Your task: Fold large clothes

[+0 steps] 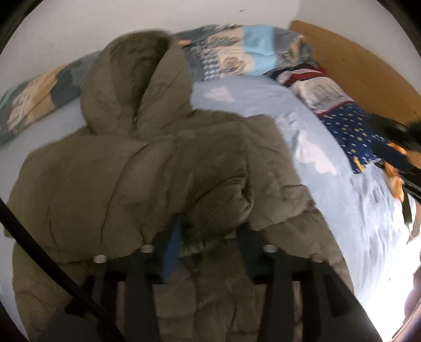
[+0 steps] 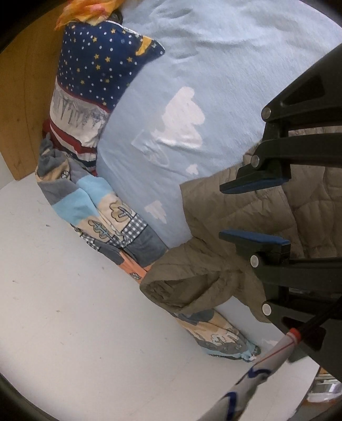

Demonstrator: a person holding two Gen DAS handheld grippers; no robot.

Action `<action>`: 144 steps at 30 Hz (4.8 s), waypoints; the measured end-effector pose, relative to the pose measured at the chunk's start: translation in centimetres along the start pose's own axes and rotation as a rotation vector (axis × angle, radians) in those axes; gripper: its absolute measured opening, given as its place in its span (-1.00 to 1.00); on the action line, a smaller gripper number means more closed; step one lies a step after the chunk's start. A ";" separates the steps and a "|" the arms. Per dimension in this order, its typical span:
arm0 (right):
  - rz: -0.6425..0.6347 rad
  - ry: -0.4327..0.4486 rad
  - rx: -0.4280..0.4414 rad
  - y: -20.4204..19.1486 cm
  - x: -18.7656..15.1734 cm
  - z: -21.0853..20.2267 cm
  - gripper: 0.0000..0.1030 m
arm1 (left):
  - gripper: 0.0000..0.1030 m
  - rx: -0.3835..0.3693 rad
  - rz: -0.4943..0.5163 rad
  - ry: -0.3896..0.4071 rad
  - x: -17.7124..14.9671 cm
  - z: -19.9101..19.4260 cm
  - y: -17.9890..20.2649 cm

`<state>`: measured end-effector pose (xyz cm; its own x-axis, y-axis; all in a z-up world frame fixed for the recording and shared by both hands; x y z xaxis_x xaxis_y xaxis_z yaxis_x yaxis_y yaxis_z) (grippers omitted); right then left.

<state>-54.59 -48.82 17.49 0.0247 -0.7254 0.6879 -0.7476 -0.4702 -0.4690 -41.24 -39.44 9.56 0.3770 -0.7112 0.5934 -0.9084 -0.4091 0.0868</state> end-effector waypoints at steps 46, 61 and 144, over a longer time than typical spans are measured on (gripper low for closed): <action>0.048 -0.261 -0.180 -1.1 -6.7 9.4 -0.34 | 0.37 0.498 -0.319 0.116 -1.8 -4.6 -25.8; -0.224 -0.251 -0.205 -5.2 -7.8 11.9 -0.34 | 0.38 0.464 -0.063 0.019 -1.5 1.3 -18.2; -0.481 -0.220 -0.284 -9.0 -10.0 12.1 -0.34 | 0.38 0.512 0.107 0.166 -1.6 -0.4 -13.2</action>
<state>-40.09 -43.44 8.14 0.5182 -0.5658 0.6414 -0.7658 -0.6408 0.0534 -29.96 -32.70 7.83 0.2159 -0.6817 0.6991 -0.7201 -0.5946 -0.3575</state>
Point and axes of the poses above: each gripper's, at about its wrist camera, not at the fingertips, and z roughly the way its jaws point, y to its right, x to its top, the point moved 3 cm from there along z, roughly the way its jaws point, and after that the axes turned 2 degrees about x, right-handed, at the moved point
